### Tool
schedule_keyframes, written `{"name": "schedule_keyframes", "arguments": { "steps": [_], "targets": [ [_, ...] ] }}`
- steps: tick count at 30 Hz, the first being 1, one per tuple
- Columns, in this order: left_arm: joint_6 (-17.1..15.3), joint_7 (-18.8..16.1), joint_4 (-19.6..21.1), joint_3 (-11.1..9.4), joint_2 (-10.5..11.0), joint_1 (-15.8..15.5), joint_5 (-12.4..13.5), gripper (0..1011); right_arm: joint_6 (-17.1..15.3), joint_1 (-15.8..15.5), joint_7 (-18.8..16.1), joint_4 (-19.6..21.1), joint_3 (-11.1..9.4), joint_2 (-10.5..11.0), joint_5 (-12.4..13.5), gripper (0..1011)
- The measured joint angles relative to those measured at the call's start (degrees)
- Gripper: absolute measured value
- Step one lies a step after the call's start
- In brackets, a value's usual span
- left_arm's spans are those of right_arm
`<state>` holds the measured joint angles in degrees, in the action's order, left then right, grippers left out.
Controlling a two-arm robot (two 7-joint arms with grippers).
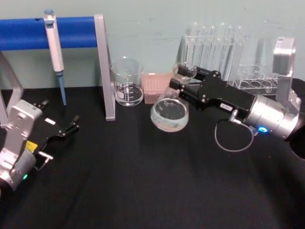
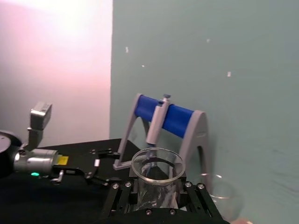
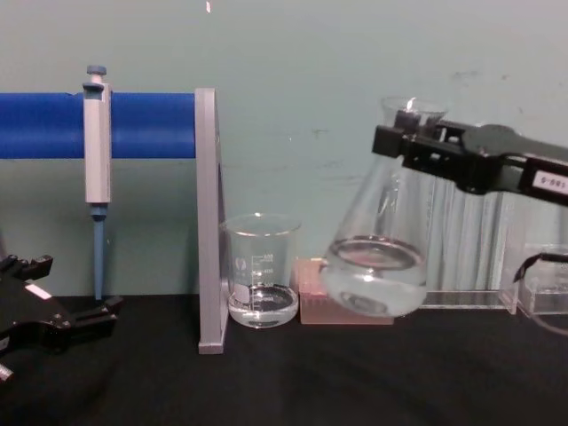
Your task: Grasp the erlenmeyer flask with one hand, shake it three times, then place it back.
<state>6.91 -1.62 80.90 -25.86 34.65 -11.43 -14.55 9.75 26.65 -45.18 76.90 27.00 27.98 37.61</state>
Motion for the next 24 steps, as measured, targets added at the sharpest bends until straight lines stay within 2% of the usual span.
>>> {"name": "schedule_keyframes", "arguments": {
  "steps": [12, 24],
  "targets": [
    [0.0, 0.0, 0.0, 0.0, 0.0, 0.0, 0.0, 1001, -1.9, -2.1, 5.7, 2.6, -2.4, 1.2, -0.5, 449],
    [0.0, 0.0, 0.0, 0.0, 0.0, 0.0, 0.0, 1001, -2.5, -2.6, 6.5, 2.6, -3.0, 0.6, -0.9, 449]
  ]
}}
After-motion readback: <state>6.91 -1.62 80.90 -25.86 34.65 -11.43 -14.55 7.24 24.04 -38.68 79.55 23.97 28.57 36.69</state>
